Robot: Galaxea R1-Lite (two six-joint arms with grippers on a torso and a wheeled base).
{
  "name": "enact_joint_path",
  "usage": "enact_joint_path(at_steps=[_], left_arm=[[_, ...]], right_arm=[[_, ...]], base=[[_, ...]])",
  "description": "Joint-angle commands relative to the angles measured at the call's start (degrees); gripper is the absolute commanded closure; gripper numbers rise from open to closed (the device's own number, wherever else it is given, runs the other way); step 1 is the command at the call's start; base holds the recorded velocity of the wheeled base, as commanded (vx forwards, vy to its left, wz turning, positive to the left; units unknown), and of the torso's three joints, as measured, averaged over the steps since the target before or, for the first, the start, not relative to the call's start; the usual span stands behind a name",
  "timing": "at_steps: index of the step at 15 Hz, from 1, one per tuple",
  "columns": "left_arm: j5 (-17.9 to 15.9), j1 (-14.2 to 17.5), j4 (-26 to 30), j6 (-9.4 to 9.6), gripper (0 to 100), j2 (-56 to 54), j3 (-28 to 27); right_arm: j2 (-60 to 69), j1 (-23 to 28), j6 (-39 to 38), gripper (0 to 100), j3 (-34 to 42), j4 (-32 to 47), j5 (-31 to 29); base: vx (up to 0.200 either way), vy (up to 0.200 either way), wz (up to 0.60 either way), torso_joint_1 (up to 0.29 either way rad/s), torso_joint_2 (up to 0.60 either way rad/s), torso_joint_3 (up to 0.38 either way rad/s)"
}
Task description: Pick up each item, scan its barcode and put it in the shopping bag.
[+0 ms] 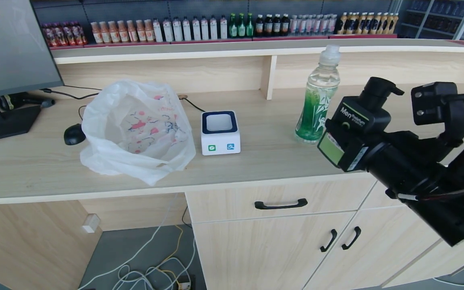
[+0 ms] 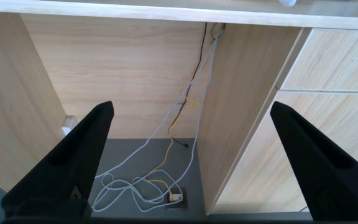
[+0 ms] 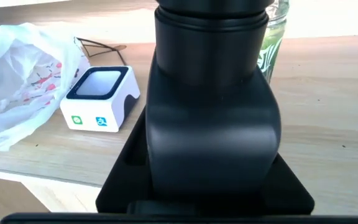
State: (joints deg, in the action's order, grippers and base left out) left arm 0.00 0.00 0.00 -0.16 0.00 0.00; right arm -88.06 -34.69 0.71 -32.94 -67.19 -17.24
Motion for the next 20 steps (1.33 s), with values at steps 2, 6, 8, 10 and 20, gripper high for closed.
enact_joint_path(at_steps=[2, 6, 8, 10, 20], left_arm=[[0.0, -0.1, 0.0, -0.02, 0, 0.0, 0.0], [0.0, 0.0, 0.0, -0.02, 0, 0.0, 0.0], [0.0, 0.0, 0.0, -0.02, 0, 0.0, 0.0], [0.0, 0.0, 0.0, -0.02, 0, 0.0, 0.0], [0.0, 0.0, 0.0, -0.02, 0, 0.0, 0.0]], right_arm=[[6.7, 0.0, -1.9, 100, 4.6, 0.0, 0.0], [8.3, -2.2, -1.2, 100, 6.0, 0.0, 0.0], [10.0, -5.5, 2.7, 100, 5.3, 0.0, 0.0], [11.2, -11.1, 8.9, 100, 5.5, 0.0, 0.0], [12.5, -33.1, 42.9, 100, 10.4, 0.0, 1.2]], base=[[0.0, 0.0, 0.0, 0.0, 0.0, 0.0], [0.0, 0.0, 0.0, 0.0, 0.0, 0.0], [0.0, 0.0, 0.0, 0.0, 0.0, 0.0], [0.0, 0.0, 0.0, 0.0, 0.0, 0.0], [0.0, 0.0, 0.0, 0.0, 0.0, 0.0]])
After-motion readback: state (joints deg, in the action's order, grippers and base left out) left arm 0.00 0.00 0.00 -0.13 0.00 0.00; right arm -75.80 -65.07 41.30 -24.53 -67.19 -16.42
